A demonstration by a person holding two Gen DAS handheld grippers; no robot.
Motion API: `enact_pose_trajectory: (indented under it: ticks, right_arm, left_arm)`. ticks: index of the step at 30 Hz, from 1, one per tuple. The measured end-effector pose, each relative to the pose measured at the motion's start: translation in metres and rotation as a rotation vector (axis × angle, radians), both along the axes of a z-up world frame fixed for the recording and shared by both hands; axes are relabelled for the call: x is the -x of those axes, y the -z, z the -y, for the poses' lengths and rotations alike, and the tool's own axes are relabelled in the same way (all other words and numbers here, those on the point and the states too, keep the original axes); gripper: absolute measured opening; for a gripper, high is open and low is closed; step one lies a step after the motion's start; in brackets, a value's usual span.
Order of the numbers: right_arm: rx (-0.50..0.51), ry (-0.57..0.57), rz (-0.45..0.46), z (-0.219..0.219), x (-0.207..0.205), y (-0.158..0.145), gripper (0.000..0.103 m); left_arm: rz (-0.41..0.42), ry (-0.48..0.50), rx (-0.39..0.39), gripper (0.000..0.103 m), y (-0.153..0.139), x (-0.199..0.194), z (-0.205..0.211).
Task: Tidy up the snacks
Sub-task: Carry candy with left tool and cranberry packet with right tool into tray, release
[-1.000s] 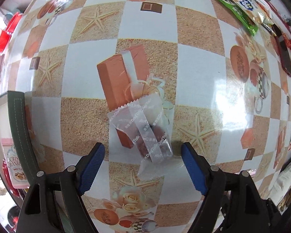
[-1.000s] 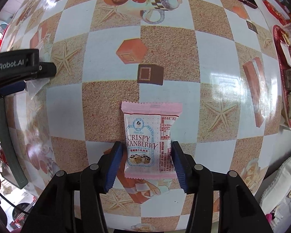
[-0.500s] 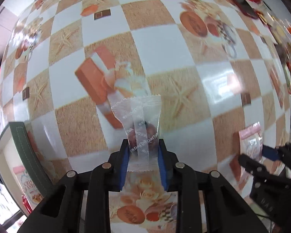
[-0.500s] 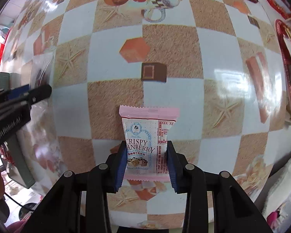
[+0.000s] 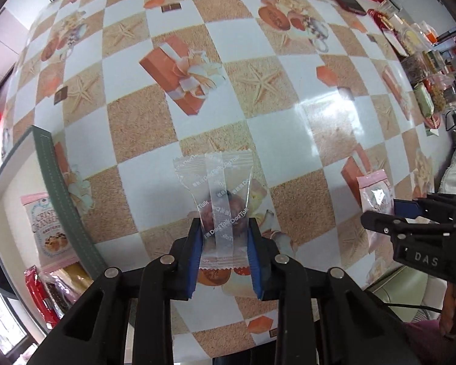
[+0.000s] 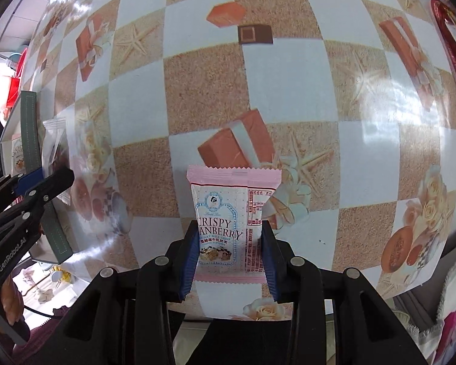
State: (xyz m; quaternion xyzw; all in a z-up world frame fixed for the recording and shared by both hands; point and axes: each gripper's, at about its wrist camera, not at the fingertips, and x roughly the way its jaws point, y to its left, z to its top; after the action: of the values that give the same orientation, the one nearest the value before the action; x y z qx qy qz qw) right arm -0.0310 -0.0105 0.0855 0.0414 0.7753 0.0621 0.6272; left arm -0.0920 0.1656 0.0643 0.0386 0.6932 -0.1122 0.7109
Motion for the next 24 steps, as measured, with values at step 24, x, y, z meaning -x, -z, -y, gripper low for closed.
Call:
enact_pose_trajectory:
  ticks: [24]
  right_arm:
    - [-0.039,-0.3,0.12,-0.145,-0.031,-0.065,0.039]
  left_arm:
    - [0.126,-0.325,0.041,0.031,-0.047,0.037,-0.156]
